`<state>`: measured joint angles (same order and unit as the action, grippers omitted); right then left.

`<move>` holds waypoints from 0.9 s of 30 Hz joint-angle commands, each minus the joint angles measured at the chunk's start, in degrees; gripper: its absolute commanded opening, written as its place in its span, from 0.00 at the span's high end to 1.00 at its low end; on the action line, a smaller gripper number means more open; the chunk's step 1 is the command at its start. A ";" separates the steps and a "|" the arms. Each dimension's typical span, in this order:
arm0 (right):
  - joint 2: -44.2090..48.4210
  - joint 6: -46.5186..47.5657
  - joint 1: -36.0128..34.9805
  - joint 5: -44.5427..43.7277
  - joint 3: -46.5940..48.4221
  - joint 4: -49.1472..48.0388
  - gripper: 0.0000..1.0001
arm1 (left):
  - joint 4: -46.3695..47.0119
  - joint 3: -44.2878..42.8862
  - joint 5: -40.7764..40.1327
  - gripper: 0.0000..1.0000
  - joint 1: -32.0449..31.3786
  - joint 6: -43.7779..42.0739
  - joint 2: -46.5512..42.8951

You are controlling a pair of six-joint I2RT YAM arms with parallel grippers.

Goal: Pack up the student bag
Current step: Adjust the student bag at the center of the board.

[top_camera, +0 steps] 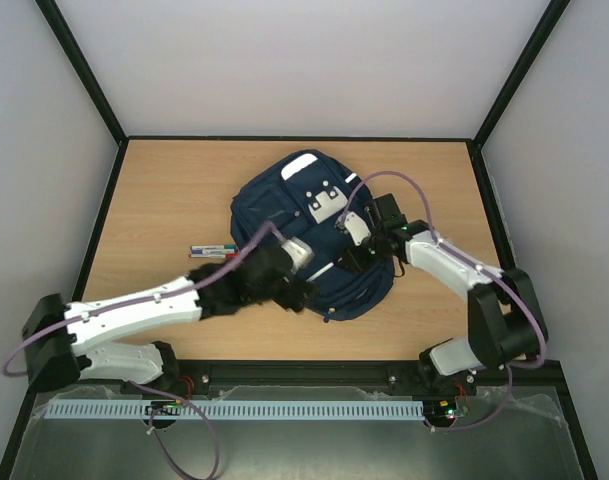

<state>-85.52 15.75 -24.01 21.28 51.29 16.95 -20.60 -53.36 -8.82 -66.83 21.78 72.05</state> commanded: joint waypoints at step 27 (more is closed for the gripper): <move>19.02 10.07 -0.12 -17.75 -10.75 22.80 0.38 | 16.32 -16.91 25.62 0.08 55.83 1.79 32.90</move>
<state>-63.77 25.65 -24.03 5.13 41.89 39.09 -4.10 -66.65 9.74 -9.61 23.40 98.72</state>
